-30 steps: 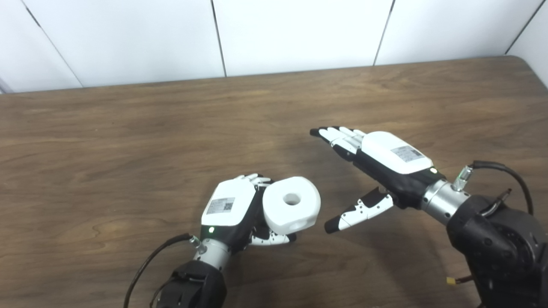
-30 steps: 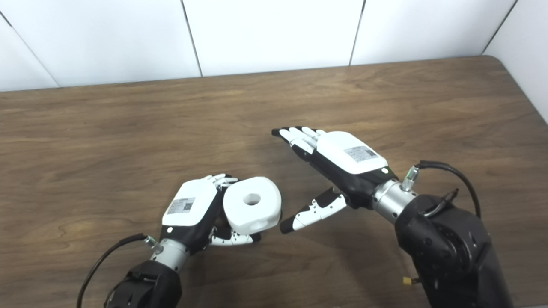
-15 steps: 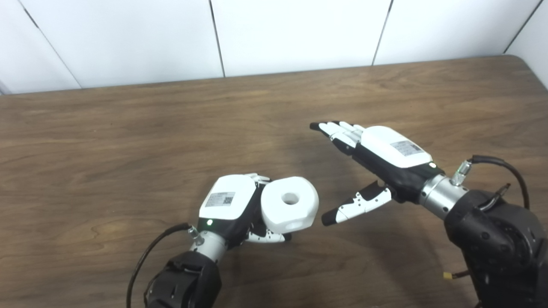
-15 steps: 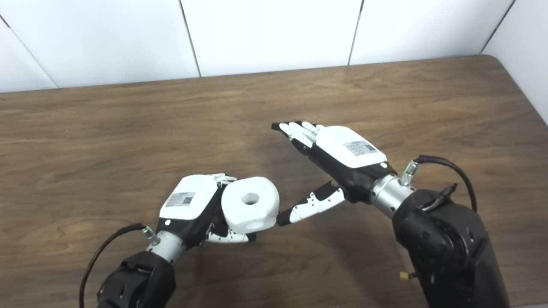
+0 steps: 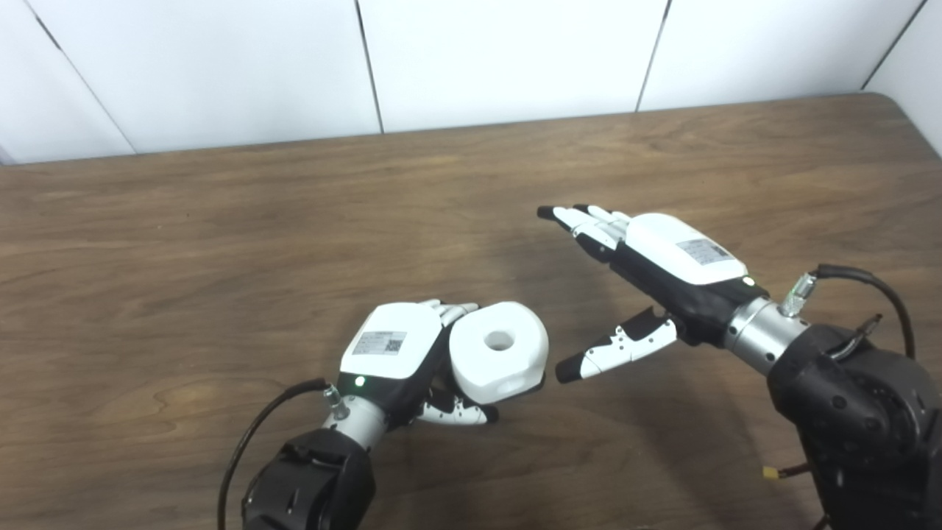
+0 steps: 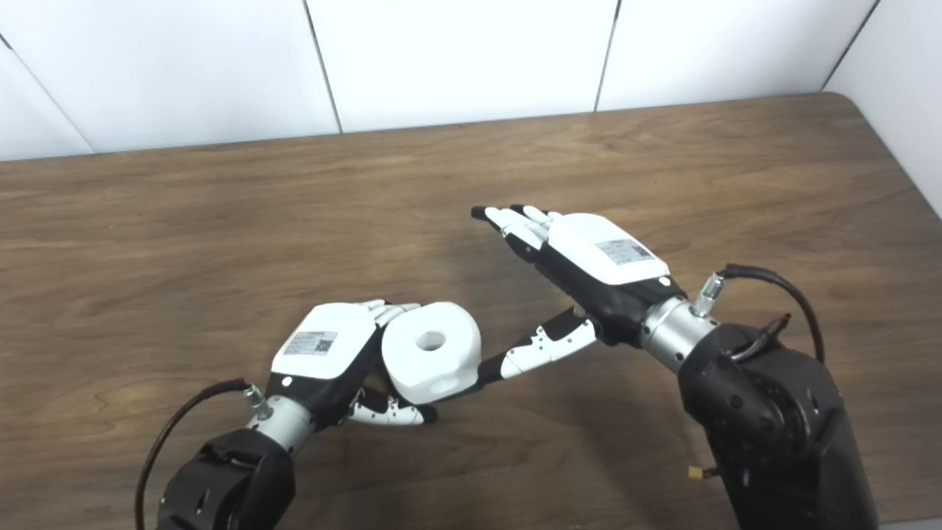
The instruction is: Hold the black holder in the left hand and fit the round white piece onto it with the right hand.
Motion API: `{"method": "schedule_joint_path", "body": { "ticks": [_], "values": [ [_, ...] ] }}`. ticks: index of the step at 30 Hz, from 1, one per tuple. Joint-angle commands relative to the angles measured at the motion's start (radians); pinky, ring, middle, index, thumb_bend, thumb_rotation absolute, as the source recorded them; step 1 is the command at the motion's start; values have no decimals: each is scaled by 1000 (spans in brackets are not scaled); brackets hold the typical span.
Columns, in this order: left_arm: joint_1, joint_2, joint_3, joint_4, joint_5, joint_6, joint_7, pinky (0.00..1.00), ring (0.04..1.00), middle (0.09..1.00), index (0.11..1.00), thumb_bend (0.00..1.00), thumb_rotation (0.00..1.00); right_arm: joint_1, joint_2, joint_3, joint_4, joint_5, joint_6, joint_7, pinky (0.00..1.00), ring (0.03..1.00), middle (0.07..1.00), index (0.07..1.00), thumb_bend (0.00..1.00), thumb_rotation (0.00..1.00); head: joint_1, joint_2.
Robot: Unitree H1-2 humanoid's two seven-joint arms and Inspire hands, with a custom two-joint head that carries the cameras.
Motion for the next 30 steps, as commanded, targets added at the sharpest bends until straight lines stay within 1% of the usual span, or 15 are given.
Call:
{"method": "schedule_joint_path", "body": {
  "ticks": [1, 7, 9, 13, 16, 17, 20, 21, 23, 24, 27, 30],
  "values": [
    [30, 19, 10, 32, 23, 33, -113, 862, 893, 893, 886, 826, 305, -30, -3, -16, -17, 5, -5, -37, 1000, 1000, 972, 1000, 1000, 665, 1, 1],
    [12, 20, 35, 15, 48, 33, -169, 865, 901, 904, 891, 831, 320, -23, -5, -20, -11, 10, -9, -46, 1000, 1000, 970, 1000, 1000, 668, 7, 1],
    [6, 32, 57, 7, 34, 30, -175, 860, 896, 902, 891, 836, 313, -23, -7, -23, -11, 13, -4, -45, 1000, 1000, 971, 1000, 1000, 666, 7, 1],
    [-11, 70, 97, -7, 1, 22, -219, 875, 904, 913, 903, 855, 322, -26, -14, -25, -13, 9, 4, -35, 1000, 1000, 972, 1000, 1000, 670, 10, 1],
    [-14, 99, 124, -24, -34, 8, -238, 875, 913, 922, 904, 886, 343, -27, -28, -30, -8, 28, 7, -27, 1000, 1000, 978, 1000, 1000, 694, 15, -1],
    [-13, 110, 133, -30, -46, 3, -240, 881, 922, 930, 911, 899, 353, -27, -36, -32, -3, 39, 8, -23, 1000, 1000, 988, 1000, 1000, 718, 19, -4],
    [-8, 136, 163, -49, -87, -7, -230, 891, 931, 939, 930, 922, 381, -23, -53, -36, 11, 59, 11, -23, 1000, 1000, 999, 1000, 1000, 789, 23, -6],
    [-5, 143, 175, -55, -99, -8, -224, 891, 932, 940, 937, 927, 391, -19, -56, -36, 15, 62, 9, -29, 1000, 1000, 1000, 1000, 985, 839, 23, -6],
    [0, 159, 194, -62, -121, -16, -201, 882, 935, 939, 948, 933, 414, -11, -56, -39, 22, 71, 10, -46, 997, 1000, 998, 1000, 921, 952, 30, -9],
    [3, 168, 206, -67, -141, -21, -186, 876, 934, 936, 948, 935, 416, -6, -54, -43, 26, 78, 11, -56, 992, 1000, 995, 999, 901, 976, 30, -9],
    [9, 191, 249, -80, -227, -28, -150, 875, 942, 937, 941, 946, 421, 7, -47, -56, 44, 96, 12, -88, 964, 1000, 985, 992, 835, 998, 37, -13],
    [8, 211, 288, -100, -293, -14, -151, 879, 955, 948, 944, 981, 452, 17, -47, -64, 66, 112, 14, -117, 956, 1000, 983, 991, 807, 1000, 42, -17]
  ]
}}
